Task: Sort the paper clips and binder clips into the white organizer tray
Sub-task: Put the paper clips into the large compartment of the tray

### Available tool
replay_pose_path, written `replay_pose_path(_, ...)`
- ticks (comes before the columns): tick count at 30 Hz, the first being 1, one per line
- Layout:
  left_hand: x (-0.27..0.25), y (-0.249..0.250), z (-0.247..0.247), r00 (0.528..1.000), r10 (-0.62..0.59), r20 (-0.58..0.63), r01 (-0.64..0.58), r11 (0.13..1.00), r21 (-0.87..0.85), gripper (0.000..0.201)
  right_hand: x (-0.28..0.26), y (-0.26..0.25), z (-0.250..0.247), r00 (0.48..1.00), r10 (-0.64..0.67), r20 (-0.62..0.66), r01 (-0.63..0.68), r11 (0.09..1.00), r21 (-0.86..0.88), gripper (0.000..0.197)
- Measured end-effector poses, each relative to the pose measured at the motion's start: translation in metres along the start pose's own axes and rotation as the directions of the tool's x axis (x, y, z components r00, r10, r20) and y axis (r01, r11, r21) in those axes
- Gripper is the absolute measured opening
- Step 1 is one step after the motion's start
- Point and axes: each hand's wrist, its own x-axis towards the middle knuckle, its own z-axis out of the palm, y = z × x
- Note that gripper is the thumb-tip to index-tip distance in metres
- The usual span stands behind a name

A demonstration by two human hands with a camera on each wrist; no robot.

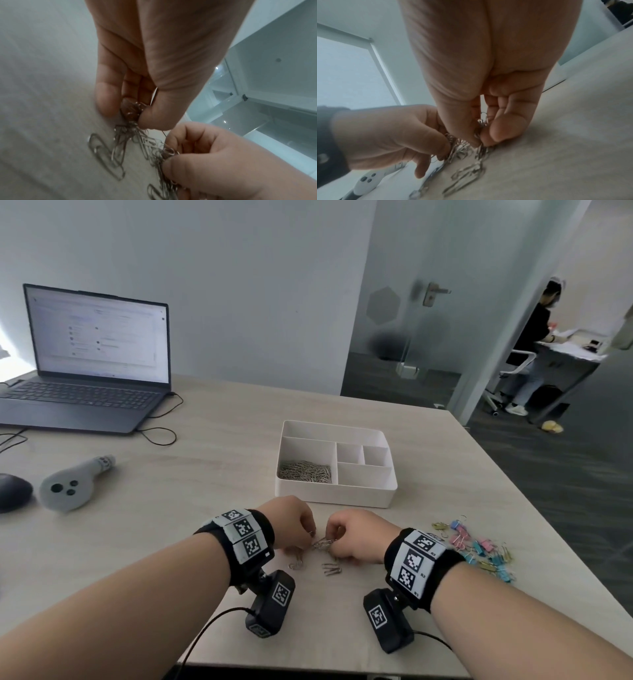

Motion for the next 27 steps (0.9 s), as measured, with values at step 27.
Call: replay_pose_path(27,0.064,-0.022,-0.068,0.874,0.034,-0.484,-0.128,0.978,-0.162,0.015,0.088,-0.032,-0.052,0.914,-0.037,-0.404,0.057,0.998,0.038,0.013)
